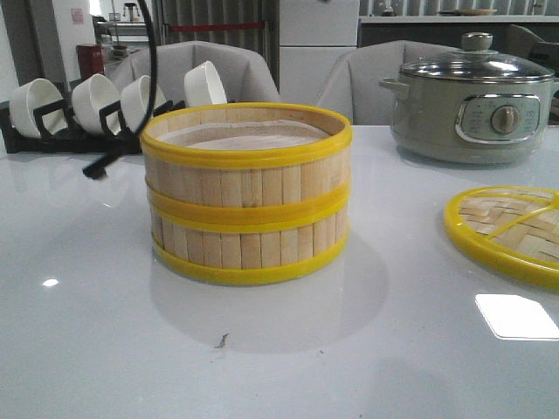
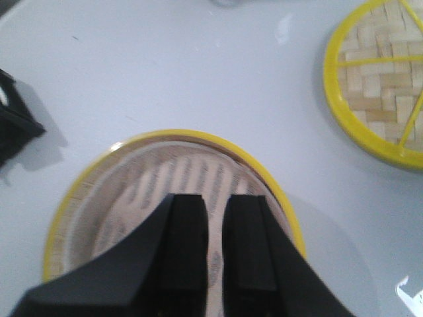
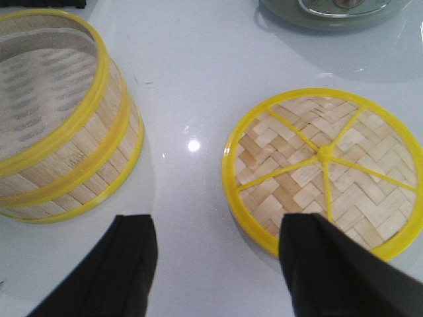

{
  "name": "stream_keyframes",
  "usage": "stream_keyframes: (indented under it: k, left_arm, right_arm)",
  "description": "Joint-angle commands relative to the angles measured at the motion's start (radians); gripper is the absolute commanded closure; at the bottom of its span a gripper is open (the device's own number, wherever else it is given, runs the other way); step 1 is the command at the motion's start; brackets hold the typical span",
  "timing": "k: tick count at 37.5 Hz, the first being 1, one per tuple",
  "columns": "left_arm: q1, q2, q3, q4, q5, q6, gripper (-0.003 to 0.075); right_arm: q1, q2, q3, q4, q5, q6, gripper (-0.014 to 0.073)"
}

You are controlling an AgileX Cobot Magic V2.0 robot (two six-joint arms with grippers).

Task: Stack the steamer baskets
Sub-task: 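Open the left gripper and withdraw it from the stacked baskets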

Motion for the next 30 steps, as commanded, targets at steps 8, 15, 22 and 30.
stream_keyframes:
  k: [8, 15, 22, 30]
  left_arm:
    - [0.254, -0.354, 0.018, 0.030, -0.026, -0.027, 0.0634]
    - [0.465, -0.590, 0.232, 0.022, -0.043, -0.043, 0.0634]
    - [0.573, -0.840, 0.524, 0.020, -0.124, -0.078, 0.0634]
    - [0.581, -1.132, 0.901, 0.020, -0.190, -0.119, 0.0634]
  right_arm:
    - [-0.007, -0.004, -0.035, 0.000, -0.067, -0.003, 0.0078]
    - [-0.007, -0.004, -0.035, 0.000, -0.067, -0.003, 0.0078]
    - [-0.007, -0.004, -0.035, 0.000, -0.067, -0.003, 0.0078]
    - [-0.007, -0.004, -0.035, 0.000, -0.068, -0.003, 0.0078]
